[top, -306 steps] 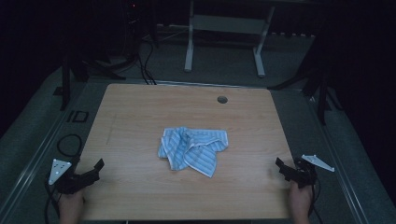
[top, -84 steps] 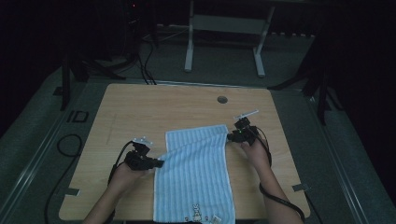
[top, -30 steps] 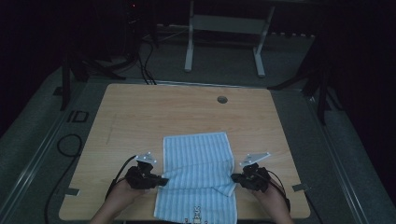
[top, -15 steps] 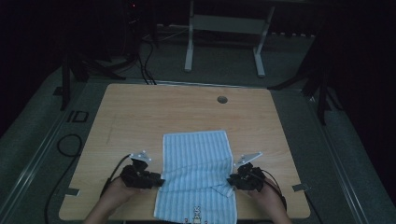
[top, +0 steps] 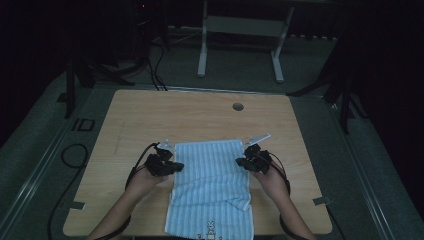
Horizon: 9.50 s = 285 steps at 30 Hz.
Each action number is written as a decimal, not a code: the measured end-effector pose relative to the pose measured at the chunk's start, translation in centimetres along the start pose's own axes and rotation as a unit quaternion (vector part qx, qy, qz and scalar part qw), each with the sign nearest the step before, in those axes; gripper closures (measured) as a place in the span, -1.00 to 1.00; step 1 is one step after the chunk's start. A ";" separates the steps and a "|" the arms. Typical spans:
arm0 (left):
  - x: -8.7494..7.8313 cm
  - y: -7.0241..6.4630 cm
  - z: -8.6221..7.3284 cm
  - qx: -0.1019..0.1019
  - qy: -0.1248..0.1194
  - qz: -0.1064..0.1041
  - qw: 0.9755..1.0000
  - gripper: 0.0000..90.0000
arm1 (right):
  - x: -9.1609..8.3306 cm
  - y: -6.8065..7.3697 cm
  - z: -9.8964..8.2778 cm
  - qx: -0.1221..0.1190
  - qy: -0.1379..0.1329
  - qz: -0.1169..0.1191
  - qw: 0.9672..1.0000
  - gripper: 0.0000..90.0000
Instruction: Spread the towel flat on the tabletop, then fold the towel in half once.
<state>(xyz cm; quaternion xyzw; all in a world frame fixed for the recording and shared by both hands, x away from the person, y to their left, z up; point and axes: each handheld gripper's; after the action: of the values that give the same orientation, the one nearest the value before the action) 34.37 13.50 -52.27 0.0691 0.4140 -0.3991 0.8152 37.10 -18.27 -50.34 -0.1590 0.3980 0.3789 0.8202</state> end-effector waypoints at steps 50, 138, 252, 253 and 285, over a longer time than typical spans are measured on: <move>6.8 10.5 8.7 -0.056 0.014 0.087 0.995 1.00 | 9.4 -10.2 7.8 0.099 0.045 -0.044 0.993 0.87; 0.8 1.0 1.5 -0.001 -0.010 -0.019 1.000 0.40 | -2.3 -0.6 -5.6 0.030 0.036 0.062 0.997 0.58; -1.7 6.2 0.7 0.023 -0.029 0.032 0.999 0.04 | -0.2 -5.7 1.2 -0.061 0.032 0.020 0.997 0.11; -1.4 6.3 1.1 0.024 -0.031 0.034 0.999 0.06 | 0.1 -5.9 1.5 -0.062 0.032 0.022 0.997 0.32; 2.9 3.5 1.5 0.061 0.016 0.022 0.998 1.00 | 3.3 -4.8 -0.3 -0.008 0.032 -0.009 0.999 0.97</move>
<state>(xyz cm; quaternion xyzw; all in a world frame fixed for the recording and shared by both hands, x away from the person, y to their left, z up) 38.75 13.42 -54.20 0.1337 0.4005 -0.4045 0.8112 41.82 -20.00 -53.30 -0.1815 0.4198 0.3693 0.8090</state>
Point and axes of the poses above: each handheld gripper's, and its own axes: x roughly forward along the jaws, z roughly out of its top, y roughly to its left, and after that the axes turned 4 degrees about -y, right-handed
